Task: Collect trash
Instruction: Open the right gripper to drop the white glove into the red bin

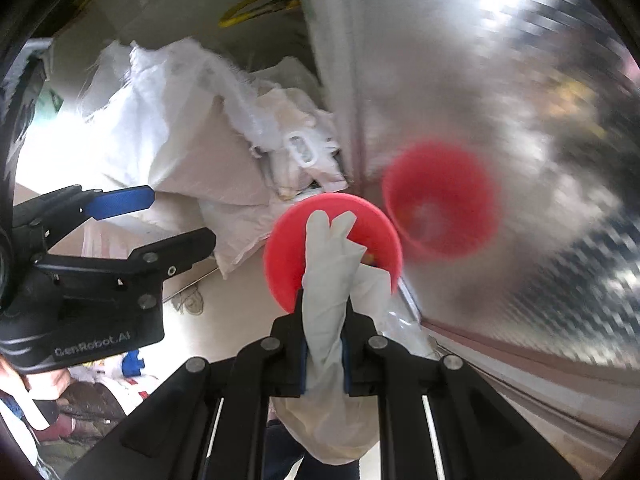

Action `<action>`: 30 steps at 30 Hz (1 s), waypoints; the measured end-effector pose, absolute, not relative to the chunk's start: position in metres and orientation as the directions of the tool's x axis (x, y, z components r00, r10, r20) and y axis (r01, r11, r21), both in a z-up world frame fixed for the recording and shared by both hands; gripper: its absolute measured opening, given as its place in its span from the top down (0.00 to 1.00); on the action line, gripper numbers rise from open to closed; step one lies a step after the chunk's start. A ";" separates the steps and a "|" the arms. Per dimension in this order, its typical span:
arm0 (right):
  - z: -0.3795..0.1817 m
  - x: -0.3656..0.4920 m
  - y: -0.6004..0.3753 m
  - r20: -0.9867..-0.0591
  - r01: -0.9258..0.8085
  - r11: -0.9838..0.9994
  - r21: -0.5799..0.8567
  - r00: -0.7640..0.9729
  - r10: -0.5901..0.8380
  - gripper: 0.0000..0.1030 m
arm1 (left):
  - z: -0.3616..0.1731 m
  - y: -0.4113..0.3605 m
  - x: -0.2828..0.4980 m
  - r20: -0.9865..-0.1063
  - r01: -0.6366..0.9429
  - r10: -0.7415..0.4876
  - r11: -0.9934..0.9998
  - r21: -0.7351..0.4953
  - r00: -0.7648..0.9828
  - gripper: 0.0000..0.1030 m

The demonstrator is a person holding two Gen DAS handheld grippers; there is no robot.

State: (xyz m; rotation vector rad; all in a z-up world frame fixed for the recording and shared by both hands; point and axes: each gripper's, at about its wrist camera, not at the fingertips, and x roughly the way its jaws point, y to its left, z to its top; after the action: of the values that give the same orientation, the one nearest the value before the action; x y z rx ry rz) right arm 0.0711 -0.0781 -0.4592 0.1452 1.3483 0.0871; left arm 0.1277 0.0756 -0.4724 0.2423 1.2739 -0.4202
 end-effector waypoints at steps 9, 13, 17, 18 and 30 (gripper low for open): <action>-0.477 0.093 -0.050 -0.967 -0.133 0.980 0.147 0.187 0.171 0.89 | -0.487 0.110 0.131 -0.961 0.304 -0.136 0.951 -0.058 0.241 0.30; -0.479 0.096 -0.043 -0.970 -0.174 0.977 0.120 0.189 0.153 0.89 | -0.493 0.116 0.129 -0.964 0.270 -0.125 0.961 -0.059 0.235 0.30; -0.484 0.098 -0.040 -0.976 -0.193 0.975 0.106 0.166 0.139 0.89 | -0.494 0.117 0.128 -0.964 0.258 -0.117 0.965 -0.053 0.239 0.30; -0.483 0.098 -0.040 -0.977 -0.195 0.975 0.104 0.166 0.137 0.89 | -0.495 0.116 0.128 -0.965 0.258 -0.118 0.965 -0.055 0.236 0.30; -0.471 0.093 -0.036 -0.971 -0.200 0.980 0.026 0.229 0.072 0.53 | -0.475 0.119 0.120 -0.959 0.245 -0.111 0.969 -0.045 0.261 0.30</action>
State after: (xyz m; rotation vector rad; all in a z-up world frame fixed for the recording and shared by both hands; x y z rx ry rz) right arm 0.0929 -0.0364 -0.4713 -0.1119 1.3270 0.1877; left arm 0.1202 0.1191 -0.4746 0.1203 1.2853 -0.2414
